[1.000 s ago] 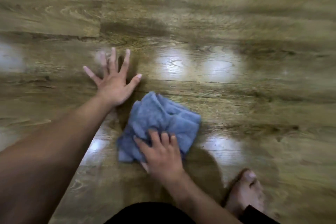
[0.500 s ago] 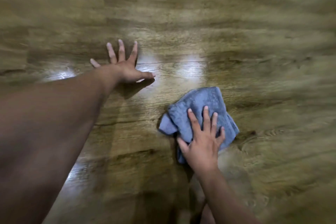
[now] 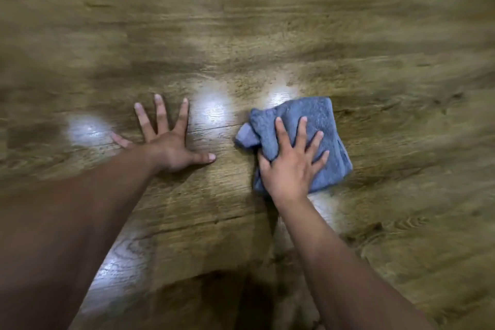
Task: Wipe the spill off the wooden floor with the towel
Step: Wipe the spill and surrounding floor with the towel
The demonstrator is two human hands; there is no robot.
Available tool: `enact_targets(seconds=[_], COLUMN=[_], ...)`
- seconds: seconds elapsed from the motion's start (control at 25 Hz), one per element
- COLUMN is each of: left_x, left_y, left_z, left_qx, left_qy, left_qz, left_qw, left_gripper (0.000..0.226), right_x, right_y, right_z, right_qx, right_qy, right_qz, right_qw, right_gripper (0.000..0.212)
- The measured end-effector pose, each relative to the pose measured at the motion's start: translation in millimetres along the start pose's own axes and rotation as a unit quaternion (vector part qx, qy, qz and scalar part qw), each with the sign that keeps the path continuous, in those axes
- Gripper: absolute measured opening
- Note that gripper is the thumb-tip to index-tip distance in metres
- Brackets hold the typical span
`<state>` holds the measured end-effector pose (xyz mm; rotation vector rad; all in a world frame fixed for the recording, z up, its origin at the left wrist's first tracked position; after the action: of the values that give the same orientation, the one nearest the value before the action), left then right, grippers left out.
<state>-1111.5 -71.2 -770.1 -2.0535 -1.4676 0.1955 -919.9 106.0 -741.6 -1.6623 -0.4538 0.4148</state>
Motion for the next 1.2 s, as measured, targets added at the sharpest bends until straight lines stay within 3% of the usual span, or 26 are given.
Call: enact_targets(seconds=[0.16,0.32,0.6,0.72,0.88,1.04,1.2], left_x=[-0.5,2.7,3.5,5.2,6.9,42.2,76.9], left_y=[1.4,-0.7,-1.3,-2.6,-2.2,-12.3,-25.5], left_z=[-0.6,-6.1,-8.1,-12.3,-13.5,-7.9,13.9], left_qx=[-0.010,-0.008,-0.001,-0.006,0.018,0.100,0.079], left_qy=[-0.002,0.005,0.006,0.003,-0.004,0.052,0.085], left_qz=[0.003,-0.013,-0.012,-0.008,0.005,0.033,0.043], left_qw=[1.000,1.000,1.000,1.000,1.000,0.993,0.992], left_gripper=[0.137,0.136,0.140,0.143,0.139,0.124,0.129], right_x=[-18.7,-25.4,-18.9,-9.4,-0.3,18.1,41.8], right_y=[-7.7,-10.0,-13.9,-6.6,15.1,22.7,12.8], right_z=[90.5,104.7,-21.9,-113.4,-216.2,-215.3,-154.8], right_qx=[-0.015,-0.025,-0.017,-0.022,-0.086,-0.086,-0.069], right_qy=[-0.017,-0.030,-0.147,-0.132,-0.103,-0.108,-0.006], right_qz=[0.011,0.011,0.026,0.030,0.014,-0.010,-0.008], right_qw=[1.000,0.999,0.989,0.990,0.991,0.990,0.998], right_gripper=[0.074,0.072,0.076,0.082,0.084,0.090,0.108])
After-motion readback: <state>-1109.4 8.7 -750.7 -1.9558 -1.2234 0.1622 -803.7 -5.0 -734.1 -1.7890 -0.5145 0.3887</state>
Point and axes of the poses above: each hand's wrist, its own z-axis towards the middle knuckle, its own y-axis out of the palm, x = y × z, the point moved 9 cm from there along z, towards the middle knuckle, and after that the axes turned 5 degrees about -z, right-handed, at the moved point
